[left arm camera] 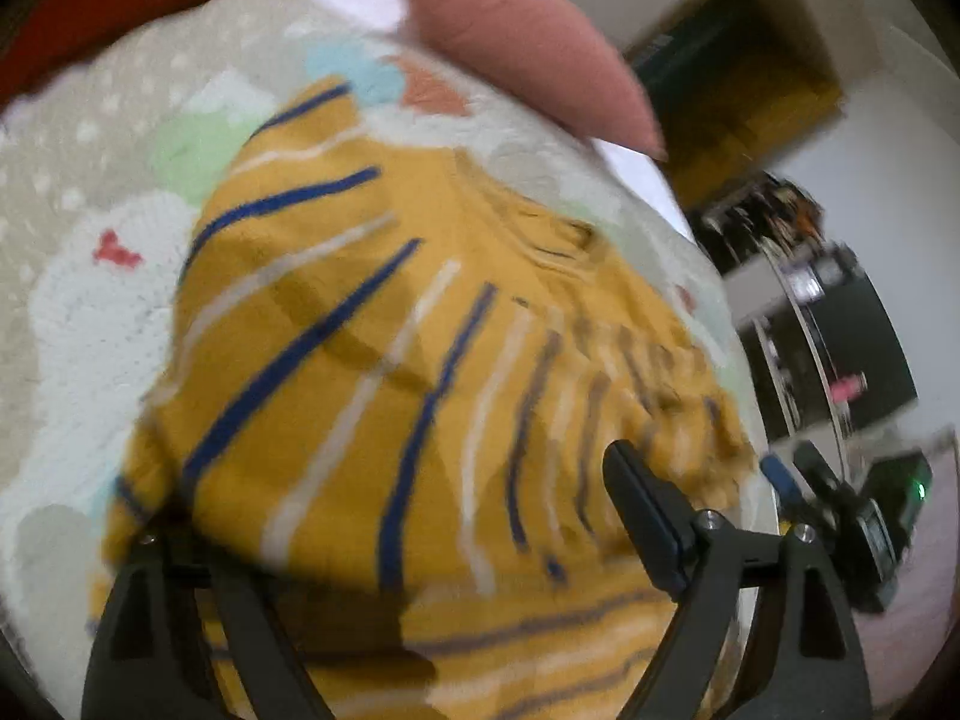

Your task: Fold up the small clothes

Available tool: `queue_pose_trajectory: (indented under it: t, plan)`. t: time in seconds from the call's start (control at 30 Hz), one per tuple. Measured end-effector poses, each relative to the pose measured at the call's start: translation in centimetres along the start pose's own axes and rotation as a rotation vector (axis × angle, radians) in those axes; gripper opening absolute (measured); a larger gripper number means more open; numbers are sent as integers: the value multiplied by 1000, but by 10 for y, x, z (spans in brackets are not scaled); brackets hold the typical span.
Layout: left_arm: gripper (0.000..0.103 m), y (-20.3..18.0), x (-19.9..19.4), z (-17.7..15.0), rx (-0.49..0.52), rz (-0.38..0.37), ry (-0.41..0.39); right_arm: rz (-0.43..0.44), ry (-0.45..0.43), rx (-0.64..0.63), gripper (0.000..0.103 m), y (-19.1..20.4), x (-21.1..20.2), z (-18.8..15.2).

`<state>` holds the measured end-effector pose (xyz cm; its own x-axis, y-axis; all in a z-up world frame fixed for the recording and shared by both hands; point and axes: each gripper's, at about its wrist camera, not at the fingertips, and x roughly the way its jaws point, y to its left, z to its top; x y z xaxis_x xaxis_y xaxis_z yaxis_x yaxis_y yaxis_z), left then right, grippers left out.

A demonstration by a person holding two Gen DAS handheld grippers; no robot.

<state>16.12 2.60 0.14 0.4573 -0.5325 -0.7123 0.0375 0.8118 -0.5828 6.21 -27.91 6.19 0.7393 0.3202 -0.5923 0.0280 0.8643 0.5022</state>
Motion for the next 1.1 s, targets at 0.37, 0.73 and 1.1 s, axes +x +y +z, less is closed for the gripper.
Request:
queue_pose_trajectory:
  t: [0.37,0.73,1.1]
  plan:
    - [4,1,-76,11,16,18,-248,157,28,30,8,12,31,34]
    - [50,46,-66,-53,-73,90,-155,58,73,121,26,-34,9,-41]
    - [78,5,-132,-104,75,159,-271,35,-72,53,58,-12,-73,-90]
